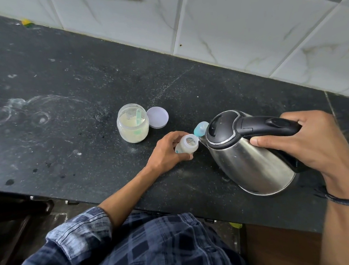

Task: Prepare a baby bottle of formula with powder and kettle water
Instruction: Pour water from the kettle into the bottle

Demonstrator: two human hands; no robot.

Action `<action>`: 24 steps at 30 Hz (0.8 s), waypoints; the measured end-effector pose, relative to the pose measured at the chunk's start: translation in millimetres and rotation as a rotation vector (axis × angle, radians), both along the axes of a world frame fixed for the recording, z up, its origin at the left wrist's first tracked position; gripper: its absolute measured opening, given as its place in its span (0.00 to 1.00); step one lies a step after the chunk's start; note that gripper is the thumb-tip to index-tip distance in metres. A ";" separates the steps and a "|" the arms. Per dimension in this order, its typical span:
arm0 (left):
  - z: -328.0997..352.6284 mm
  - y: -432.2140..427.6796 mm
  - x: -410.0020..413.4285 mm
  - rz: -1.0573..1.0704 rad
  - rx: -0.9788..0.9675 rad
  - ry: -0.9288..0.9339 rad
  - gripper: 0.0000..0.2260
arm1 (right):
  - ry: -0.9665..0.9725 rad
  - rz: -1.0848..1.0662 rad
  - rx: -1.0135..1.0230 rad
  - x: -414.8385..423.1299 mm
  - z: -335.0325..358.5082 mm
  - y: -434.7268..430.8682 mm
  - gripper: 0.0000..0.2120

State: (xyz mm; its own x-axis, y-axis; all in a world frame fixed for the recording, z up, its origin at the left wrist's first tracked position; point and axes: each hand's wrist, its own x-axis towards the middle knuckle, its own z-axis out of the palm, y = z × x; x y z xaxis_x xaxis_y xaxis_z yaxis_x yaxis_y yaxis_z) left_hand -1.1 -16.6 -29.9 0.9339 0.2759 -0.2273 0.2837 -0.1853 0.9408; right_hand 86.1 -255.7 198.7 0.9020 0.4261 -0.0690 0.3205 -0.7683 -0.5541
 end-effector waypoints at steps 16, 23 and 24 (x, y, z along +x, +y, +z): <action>1.4 0.1 0.5 -0.009 0.009 0.007 0.30 | 0.020 0.007 -0.019 -0.5 4.0 2.3 0.21; 1.7 -0.2 0.3 -0.009 0.009 0.004 0.30 | 0.018 0.004 -0.025 -0.8 3.0 1.2 0.21; 1.7 -0.4 0.2 -0.009 0.012 0.001 0.30 | 0.017 0.003 -0.027 -0.8 2.7 1.6 0.21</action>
State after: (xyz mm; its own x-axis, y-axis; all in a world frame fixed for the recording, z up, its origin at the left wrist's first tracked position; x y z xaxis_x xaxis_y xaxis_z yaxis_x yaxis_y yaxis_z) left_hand -0.8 -17.0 -28.2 0.9362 0.2702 -0.2248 0.2827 -0.1989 0.9384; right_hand 85.3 -254.1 201.4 0.8993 0.4268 -0.0953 0.3139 -0.7819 -0.5386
